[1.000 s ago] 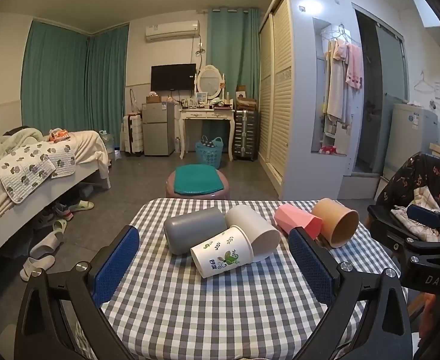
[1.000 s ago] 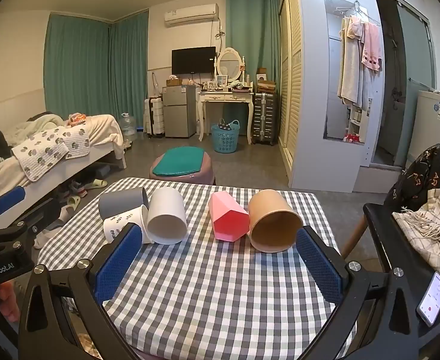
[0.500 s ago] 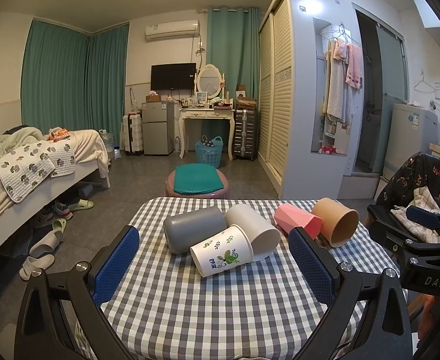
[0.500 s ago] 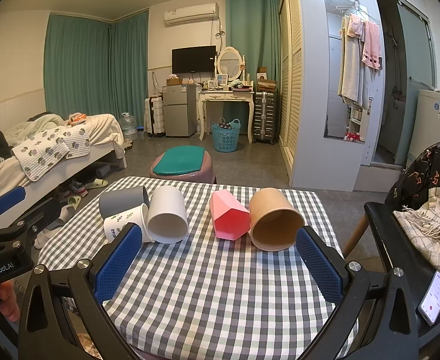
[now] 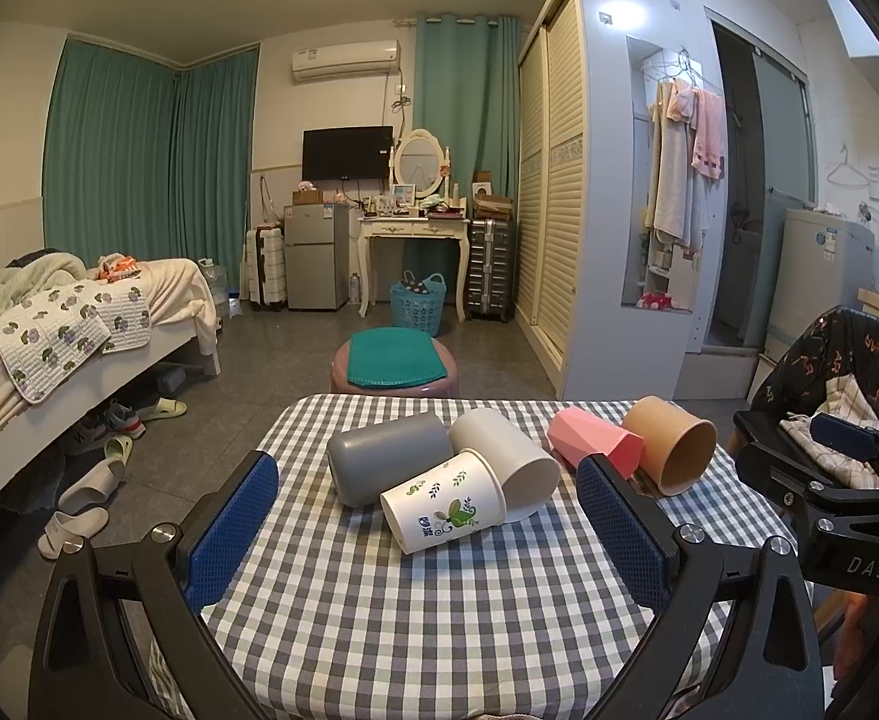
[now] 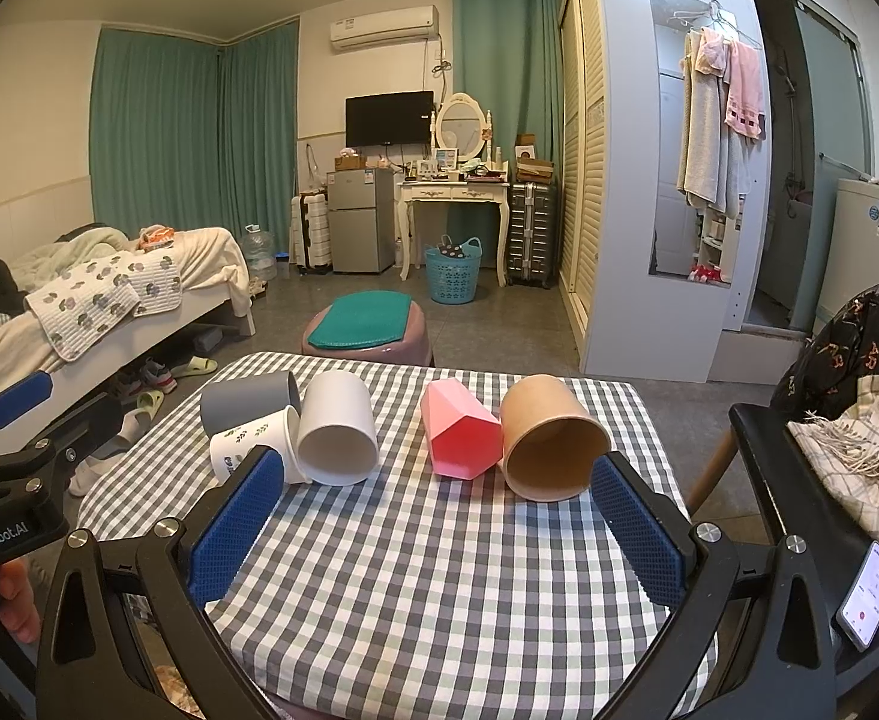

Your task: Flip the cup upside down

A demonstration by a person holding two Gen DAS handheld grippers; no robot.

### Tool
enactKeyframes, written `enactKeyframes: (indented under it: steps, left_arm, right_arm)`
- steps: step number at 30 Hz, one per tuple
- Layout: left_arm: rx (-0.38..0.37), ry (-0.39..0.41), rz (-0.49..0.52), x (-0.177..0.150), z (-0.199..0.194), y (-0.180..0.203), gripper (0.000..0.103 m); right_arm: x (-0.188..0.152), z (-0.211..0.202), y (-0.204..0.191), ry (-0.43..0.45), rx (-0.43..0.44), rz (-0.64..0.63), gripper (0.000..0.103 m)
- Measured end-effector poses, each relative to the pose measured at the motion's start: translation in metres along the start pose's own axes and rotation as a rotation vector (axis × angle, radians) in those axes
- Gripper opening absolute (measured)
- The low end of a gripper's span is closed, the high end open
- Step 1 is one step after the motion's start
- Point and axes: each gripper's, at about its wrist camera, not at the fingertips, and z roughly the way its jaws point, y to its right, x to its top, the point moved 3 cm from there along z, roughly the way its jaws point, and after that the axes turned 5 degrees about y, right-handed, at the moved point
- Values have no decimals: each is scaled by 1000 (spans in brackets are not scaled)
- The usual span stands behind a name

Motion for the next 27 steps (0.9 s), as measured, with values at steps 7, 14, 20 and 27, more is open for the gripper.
enactKeyframes:
  steps: [7, 14, 20, 27]
  left_arm:
    - [-1, -1, -1, 0, 0, 0, 103]
    - [-1, 0, -1, 0, 0, 0, 103]
    - [-1, -1, -3, 0, 0, 0, 103]
    - [-2, -2, -4, 0, 0, 0, 103]
  right_arm:
    - [0, 0, 0, 0, 1, 0, 103]
    - [-2, 2, -1, -1, 2, 2, 103]
    - [-3, 2, -2, -2, 2, 3, 103]
    - [-4, 2, -3, -3, 3, 2, 103]
